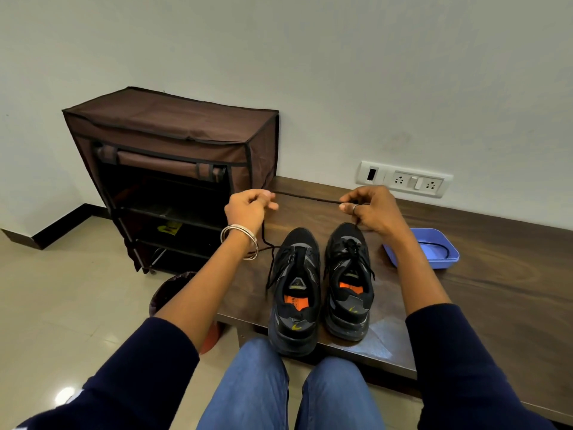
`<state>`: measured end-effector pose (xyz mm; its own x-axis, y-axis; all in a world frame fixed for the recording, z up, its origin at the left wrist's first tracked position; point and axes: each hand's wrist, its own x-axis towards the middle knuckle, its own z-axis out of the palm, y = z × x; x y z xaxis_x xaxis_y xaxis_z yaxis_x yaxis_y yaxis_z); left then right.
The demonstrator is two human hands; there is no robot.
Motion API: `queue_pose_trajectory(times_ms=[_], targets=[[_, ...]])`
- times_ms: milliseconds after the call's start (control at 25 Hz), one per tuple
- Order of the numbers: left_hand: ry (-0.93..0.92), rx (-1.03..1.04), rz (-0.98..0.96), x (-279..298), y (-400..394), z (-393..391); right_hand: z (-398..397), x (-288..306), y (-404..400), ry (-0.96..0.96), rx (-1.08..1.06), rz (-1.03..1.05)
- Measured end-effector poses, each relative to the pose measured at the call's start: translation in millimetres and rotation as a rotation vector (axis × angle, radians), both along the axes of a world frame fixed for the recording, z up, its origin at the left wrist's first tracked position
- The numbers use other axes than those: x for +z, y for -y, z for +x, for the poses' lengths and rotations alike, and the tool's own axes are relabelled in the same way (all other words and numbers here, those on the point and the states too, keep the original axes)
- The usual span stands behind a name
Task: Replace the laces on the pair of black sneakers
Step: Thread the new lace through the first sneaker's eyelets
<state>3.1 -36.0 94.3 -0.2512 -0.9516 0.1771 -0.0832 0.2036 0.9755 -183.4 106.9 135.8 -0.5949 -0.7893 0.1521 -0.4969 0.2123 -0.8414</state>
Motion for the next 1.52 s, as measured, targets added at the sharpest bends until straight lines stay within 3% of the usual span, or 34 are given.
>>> queue_pose_trajectory(times_ms=[40,120,200,240,320,440,520,600,720,840,920,1000,1120,1200,1280,1360,1440,1520], targets=[[0.037,0.045,0.016,-1.2,2.0,2.6,-3.0,-1.6,-0.7,-0.061,-0.023,0.051],[0.347,0.060,-0.158,-6.3,3.9,2.8,-1.9,-4.2,2.6,-0.111,-0.026,0.115],[0.644,-0.075,-0.406,-3.5,-3.3,-2.9,8.0,-5.3,9.7,-0.040,0.048,0.102],[0.672,-0.179,-0.487,-2.4,-6.6,-9.0,14.1,-5.1,13.0,-0.029,0.098,0.093],[0.556,-0.362,-0.532,0.8,-14.3,-19.8,22.5,-3.8,18.0,-0.066,0.171,0.076],[0.296,-0.429,-0.343,4.4,-19.5,-18.5,23.8,-0.9,17.7,-0.112,0.210,0.134],[0.196,-0.312,-0.264,2.3,-18.3,-10.9,17.0,-4.7,12.9,-0.172,0.234,0.237],[0.164,-0.056,-0.161,-4.5,-10.0,-1.0,8.5,-12.1,6.6,-0.238,0.228,0.307],[0.484,0.182,-0.100,-14.5,0.8,11.7,4.1,-23.8,2.3,-0.218,0.142,0.320],[0.729,-0.027,-0.404,-13.8,-5.4,7.5,16.6,-26.2,14.5,-0.234,0.151,0.331],[0.718,-0.274,-0.517,-13.5,-11.8,-5.0,31.6,-24.6,25.0,-0.274,0.186,0.321],[0.637,-0.369,-0.502,-18.9,-11.8,-10.8,39.2,-20.0,29.5,-0.285,0.219,0.297],[0.359,-0.263,-0.318,-19.2,-7.6,-2.8,30.8,-20.6,19.6,-0.124,0.271,0.223],[0.287,-0.096,-0.199,-17.8,-3.9,8.0,20.6,-26.6,10.8,-0.053,0.235,0.186],[0.360,0.014,-0.120,-21.4,-0.4,14.5,16.8,-35.0,9.4,-0.014,0.182,0.138],[0.580,0.047,-0.089,-24.6,-2.8,13.4,20.4,-39.1,14.2,-0.033,0.142,0.137],[0.833,-0.031,-0.259,-27.7,-9.6,9.5,28.2,-38.8,20.7,-0.066,0.173,0.163],[0.792,-0.205,-0.441,-25.7,-16.5,-0.6,36.4,-37.3,26.3,-0.067,0.224,0.165]])
